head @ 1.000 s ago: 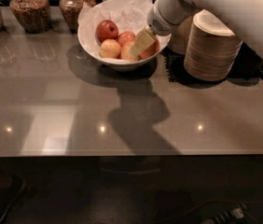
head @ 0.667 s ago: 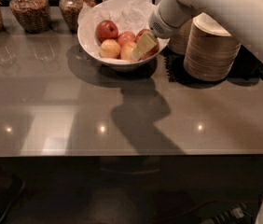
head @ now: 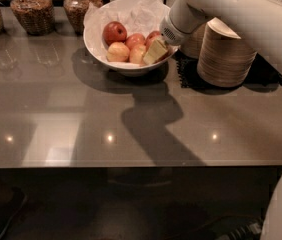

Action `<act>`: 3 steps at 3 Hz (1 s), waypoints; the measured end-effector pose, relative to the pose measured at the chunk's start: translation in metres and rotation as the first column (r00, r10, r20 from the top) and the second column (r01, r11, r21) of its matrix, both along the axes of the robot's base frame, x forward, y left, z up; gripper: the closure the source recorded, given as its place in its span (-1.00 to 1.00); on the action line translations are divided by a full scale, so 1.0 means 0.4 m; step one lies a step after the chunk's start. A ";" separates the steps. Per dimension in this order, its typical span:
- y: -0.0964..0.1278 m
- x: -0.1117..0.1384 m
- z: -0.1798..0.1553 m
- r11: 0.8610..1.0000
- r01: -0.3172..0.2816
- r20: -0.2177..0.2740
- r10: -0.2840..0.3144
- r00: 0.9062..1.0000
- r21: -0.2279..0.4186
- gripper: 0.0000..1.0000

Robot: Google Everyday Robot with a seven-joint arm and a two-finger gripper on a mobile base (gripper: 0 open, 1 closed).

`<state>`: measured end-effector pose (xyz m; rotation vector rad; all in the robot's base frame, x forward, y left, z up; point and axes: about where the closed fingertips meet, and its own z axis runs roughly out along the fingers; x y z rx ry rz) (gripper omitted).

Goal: Pick apple from white bowl

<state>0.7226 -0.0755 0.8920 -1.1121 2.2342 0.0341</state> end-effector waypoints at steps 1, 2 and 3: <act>0.000 0.000 0.000 1.000 0.000 0.000 0.000 1.000 0.000 0.28; 0.010 0.002 0.022 1.000 -0.018 0.018 0.018 1.000 0.002 0.75; 0.026 0.004 0.071 0.999 -0.047 0.056 0.047 0.997 -0.006 1.00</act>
Offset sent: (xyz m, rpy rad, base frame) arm 0.0013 0.0057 0.0237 0.0058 -0.0465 0.0340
